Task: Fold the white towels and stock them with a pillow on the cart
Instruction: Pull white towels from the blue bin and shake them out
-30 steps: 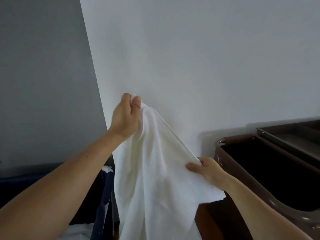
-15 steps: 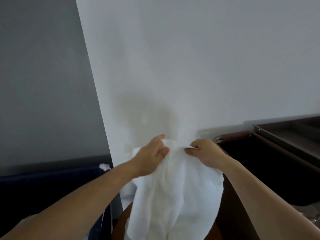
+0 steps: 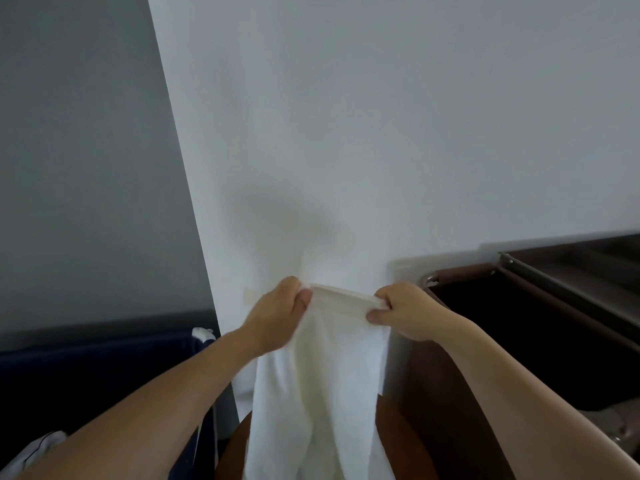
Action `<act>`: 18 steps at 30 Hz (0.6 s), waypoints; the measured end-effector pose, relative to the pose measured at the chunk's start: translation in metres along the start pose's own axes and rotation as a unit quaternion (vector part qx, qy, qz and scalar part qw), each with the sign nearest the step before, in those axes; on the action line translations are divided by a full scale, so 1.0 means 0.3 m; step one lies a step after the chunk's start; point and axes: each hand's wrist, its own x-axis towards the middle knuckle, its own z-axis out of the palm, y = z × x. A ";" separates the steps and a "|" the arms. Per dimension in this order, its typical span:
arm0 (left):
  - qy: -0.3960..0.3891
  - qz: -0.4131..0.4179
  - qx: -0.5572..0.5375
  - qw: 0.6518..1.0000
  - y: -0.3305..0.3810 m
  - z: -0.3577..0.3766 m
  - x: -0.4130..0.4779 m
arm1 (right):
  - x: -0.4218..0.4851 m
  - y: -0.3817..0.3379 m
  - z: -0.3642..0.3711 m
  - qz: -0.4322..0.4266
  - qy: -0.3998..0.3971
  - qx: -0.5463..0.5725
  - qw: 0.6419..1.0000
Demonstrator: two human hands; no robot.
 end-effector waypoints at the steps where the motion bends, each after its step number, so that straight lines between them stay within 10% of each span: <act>1: 0.010 -0.019 -0.004 1.000 -0.024 -0.013 0.002 | 0.001 0.012 0.001 0.015 0.020 0.043 0.999; 6: 0.014 -0.063 -0.068 0.996 -0.084 -0.019 -0.031 | 0.017 0.022 -0.019 0.009 0.175 0.278 0.944; 12: 0.005 0.008 -0.103 0.995 -0.007 -0.052 -0.051 | 0.058 0.036 0.101 -0.011 0.060 0.297 0.953; 18: -0.049 0.043 -0.130 0.989 0.045 -0.094 -0.100 | 0.079 0.069 0.141 0.036 0.007 0.511 0.859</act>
